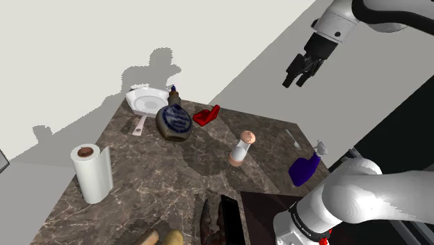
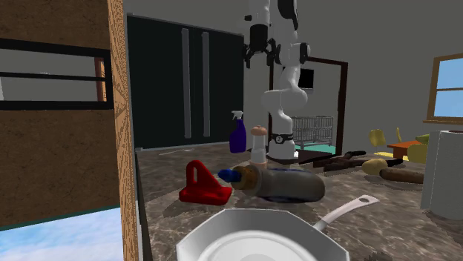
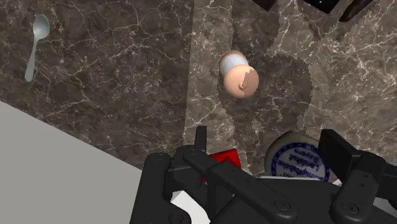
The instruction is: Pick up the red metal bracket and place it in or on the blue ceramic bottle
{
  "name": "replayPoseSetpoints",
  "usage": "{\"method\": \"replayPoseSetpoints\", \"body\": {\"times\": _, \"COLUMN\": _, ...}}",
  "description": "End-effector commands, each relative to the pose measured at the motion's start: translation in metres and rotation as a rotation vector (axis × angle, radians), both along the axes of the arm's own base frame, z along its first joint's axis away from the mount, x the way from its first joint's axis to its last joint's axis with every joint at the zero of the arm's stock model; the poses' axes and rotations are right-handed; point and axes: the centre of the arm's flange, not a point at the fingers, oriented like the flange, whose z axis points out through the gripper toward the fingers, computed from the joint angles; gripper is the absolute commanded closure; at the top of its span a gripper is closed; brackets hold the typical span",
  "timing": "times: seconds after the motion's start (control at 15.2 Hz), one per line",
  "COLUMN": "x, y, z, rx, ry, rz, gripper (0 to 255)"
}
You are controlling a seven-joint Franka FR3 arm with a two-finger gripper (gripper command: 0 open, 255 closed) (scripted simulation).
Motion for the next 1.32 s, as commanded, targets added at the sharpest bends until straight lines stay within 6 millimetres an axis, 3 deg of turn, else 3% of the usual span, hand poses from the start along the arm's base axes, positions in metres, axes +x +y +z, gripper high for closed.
{"method": "replayPoseSetpoints", "body": {"times": 0.0, "x": 0.0, "y": 0.0, "z": 0.0, "rx": 0.0, "ry": 0.0, "rz": 0.0, "gripper": 0}}
{"method": "replayPoseSetpoints", "body": {"times": 0.66, "x": 0.077, "y": 0.047, "z": -0.095, "rx": -0.023, "ry": -0.038, "rz": -0.327, "gripper": 0}}
{"method": "replayPoseSetpoints", "body": {"times": 1.25, "x": 0.158, "y": 0.064, "z": -0.179, "rx": -0.043, "ry": -0.072, "rz": -0.621, "gripper": 0}}
